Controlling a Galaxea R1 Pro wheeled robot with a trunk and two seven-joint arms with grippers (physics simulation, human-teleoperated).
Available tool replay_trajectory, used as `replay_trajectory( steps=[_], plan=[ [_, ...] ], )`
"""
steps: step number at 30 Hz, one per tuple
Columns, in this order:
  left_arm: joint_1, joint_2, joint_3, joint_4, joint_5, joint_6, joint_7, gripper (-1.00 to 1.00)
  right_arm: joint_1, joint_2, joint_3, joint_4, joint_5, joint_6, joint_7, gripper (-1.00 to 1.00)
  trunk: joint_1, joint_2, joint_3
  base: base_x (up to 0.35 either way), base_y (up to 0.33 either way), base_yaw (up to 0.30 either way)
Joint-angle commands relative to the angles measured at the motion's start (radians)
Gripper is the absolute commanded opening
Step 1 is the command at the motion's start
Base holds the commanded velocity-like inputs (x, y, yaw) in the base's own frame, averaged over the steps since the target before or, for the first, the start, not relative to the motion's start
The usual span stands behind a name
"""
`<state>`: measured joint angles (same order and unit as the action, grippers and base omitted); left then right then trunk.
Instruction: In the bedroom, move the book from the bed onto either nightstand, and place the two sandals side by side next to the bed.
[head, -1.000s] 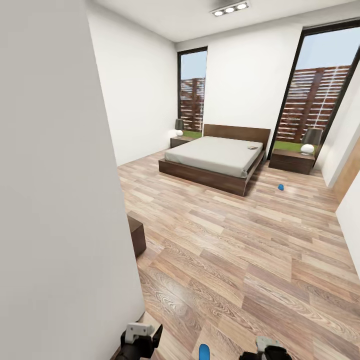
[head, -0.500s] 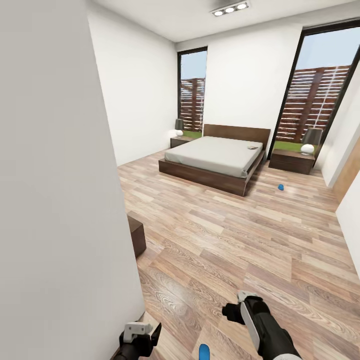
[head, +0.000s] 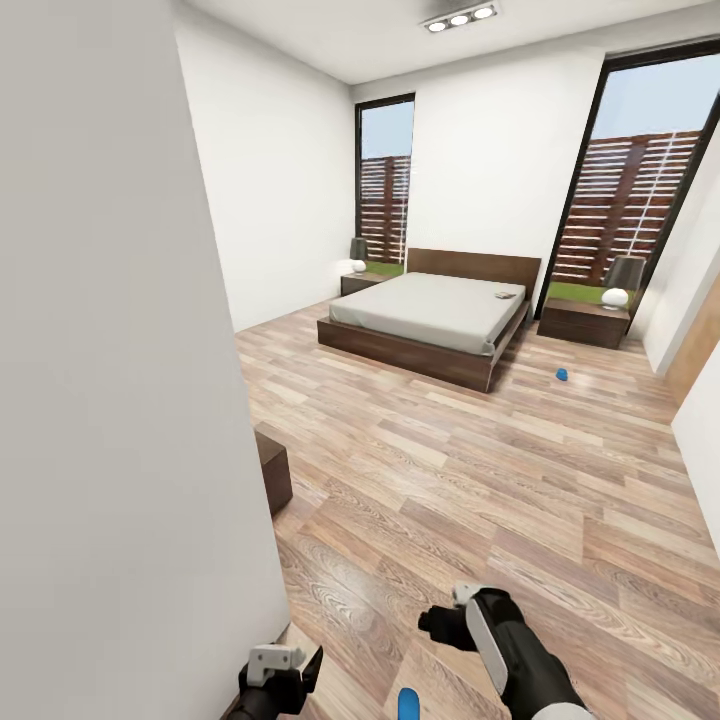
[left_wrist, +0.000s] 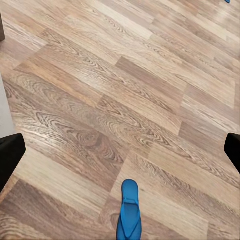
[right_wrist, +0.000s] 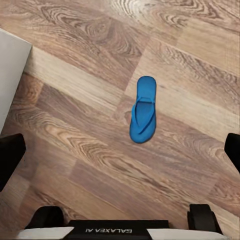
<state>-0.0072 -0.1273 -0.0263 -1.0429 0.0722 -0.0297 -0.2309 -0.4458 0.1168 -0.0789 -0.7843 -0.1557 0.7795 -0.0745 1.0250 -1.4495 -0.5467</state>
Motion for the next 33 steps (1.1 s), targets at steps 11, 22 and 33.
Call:
replay_trajectory(
  steps=[11, 22, 33],
  plan=[
    [0.0, 0.0, 0.0, 0.006, 0.008, -0.001, -0.004, 1.0, -0.001, 0.001, 0.141, 0.008, -0.12, -0.006, -0.088, 1.0, 0.0, -0.001, -0.001, 0.0, 0.0, 0.0],
    [0.0, 0.0, 0.0, 0.005, 0.008, -0.001, -0.003, 1.0, -0.001, 0.001, 0.148, 0.011, -0.135, -0.006, -0.426, 1.0, 0.0, -0.001, -0.001, 0.0, 0.0, 0.0],
    [0.0, 0.0, 0.0, 0.004, 0.008, -0.001, -0.002, 1.0, -0.001, 0.001, 0.149, 0.03, -0.136, -0.006, -0.432, 1.0, 0.034, -0.064, -0.029, 0.0, 0.0, 0.0]
  ],
)
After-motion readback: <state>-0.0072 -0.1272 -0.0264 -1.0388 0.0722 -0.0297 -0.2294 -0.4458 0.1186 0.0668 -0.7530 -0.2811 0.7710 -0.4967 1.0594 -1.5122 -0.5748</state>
